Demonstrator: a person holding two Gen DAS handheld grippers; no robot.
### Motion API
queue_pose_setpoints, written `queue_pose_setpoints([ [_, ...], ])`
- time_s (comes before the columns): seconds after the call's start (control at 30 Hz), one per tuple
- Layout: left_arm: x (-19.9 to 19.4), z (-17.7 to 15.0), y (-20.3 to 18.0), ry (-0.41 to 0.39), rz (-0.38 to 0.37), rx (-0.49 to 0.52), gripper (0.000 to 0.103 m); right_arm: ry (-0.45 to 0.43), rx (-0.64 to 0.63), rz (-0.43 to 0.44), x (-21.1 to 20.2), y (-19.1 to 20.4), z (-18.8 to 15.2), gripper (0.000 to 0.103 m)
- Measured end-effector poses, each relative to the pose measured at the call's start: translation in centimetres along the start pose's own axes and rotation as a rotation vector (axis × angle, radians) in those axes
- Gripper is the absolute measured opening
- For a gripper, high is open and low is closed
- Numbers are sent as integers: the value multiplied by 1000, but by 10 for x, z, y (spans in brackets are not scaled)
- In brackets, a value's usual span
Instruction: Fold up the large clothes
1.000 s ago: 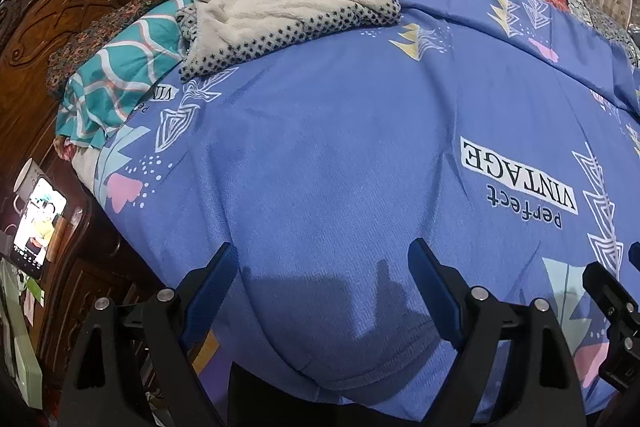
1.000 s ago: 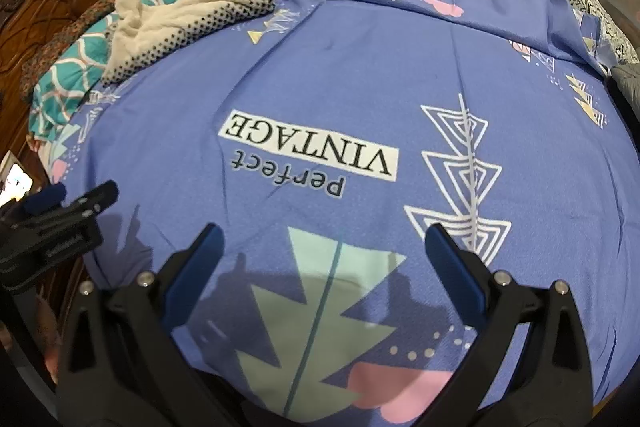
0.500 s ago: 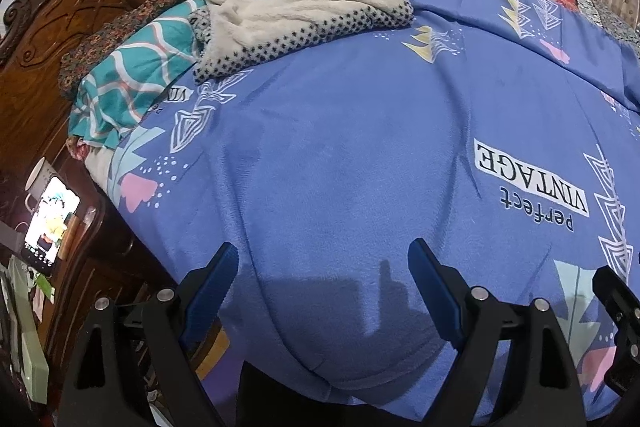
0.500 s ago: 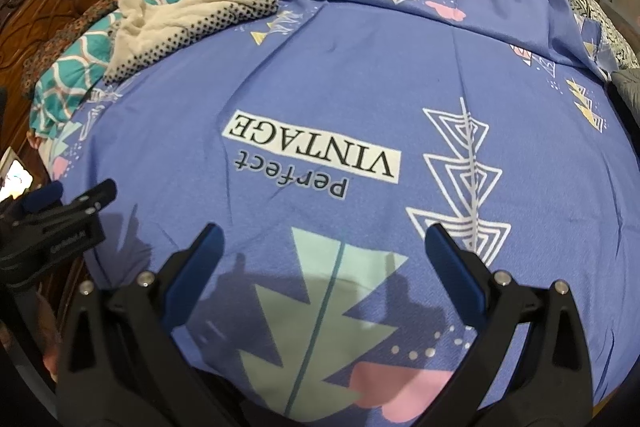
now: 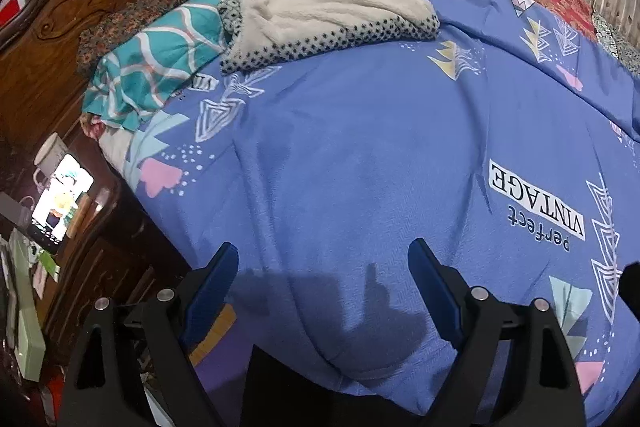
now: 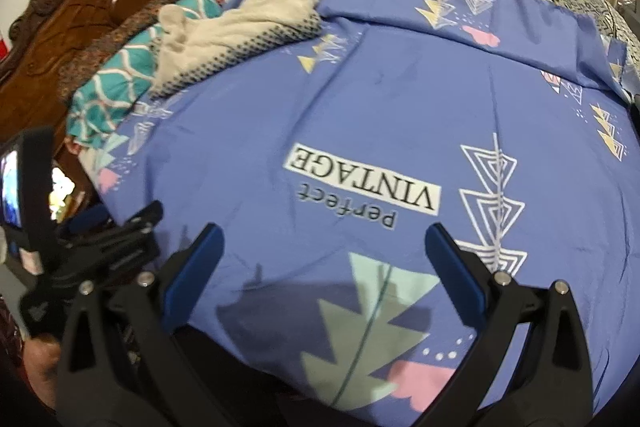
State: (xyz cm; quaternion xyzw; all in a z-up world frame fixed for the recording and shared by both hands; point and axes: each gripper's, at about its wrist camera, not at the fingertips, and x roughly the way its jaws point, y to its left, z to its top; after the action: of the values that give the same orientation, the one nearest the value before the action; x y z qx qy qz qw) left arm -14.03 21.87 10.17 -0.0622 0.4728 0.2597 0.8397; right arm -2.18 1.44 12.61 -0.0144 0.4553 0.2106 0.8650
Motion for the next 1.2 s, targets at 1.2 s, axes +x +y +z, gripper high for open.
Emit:
queue_pose_setpoints([
  [1.2,-45,7,25,-138,68,-71,107,-183,-145,0,-49,39,-11,97],
])
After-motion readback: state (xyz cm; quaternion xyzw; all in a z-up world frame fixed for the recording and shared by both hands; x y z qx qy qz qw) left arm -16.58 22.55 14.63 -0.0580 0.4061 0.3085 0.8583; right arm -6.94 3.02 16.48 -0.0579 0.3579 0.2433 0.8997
